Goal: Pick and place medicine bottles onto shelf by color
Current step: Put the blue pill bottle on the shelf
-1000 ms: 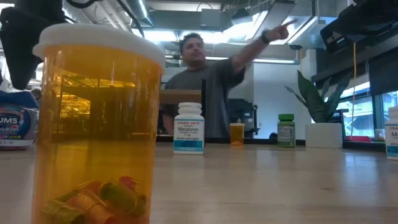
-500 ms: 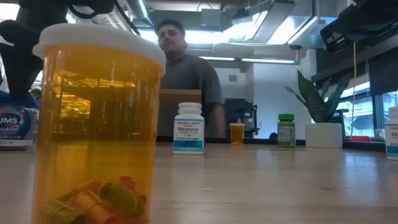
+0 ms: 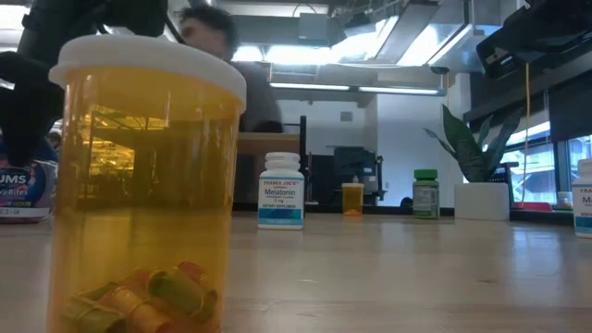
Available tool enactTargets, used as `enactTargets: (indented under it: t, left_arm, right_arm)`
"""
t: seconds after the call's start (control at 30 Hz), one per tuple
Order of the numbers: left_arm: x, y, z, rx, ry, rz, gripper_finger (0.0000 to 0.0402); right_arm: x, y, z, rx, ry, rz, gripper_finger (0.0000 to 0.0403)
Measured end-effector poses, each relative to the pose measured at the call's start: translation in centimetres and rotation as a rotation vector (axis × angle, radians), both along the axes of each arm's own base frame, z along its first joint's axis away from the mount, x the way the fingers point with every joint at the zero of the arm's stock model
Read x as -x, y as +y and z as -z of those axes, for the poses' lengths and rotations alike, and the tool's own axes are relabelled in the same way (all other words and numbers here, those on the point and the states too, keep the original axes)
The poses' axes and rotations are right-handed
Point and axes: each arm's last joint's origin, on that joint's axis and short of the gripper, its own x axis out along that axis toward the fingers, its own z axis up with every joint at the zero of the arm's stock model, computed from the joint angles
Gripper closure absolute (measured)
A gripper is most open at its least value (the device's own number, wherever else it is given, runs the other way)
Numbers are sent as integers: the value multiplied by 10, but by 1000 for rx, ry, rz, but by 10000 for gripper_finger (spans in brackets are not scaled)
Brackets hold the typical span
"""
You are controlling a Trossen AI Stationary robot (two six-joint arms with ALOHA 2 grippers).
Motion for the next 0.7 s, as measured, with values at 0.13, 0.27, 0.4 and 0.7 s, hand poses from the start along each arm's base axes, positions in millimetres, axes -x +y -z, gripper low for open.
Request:
enactTargets:
  t: [0.13, 0.27, 0.4, 0.7]
  left_arm:
    - [0, -1, 0, -1, -2, -19, 113]
    - [0, -1, 0, -10, -4, -18, 113]
    - [0, -1, 0, -10, -4, -19, 119]
    - [0, -1, 0, -10, -6, -19, 172]
  right_arm:
    - [0, 0, 0, 0, 0, 0, 389]
    - [0, 0, 0, 0, 0, 0, 389]
    - [0, 0, 0, 0, 0, 0, 389]
    - [0, 0, 0, 0, 0, 0, 389]
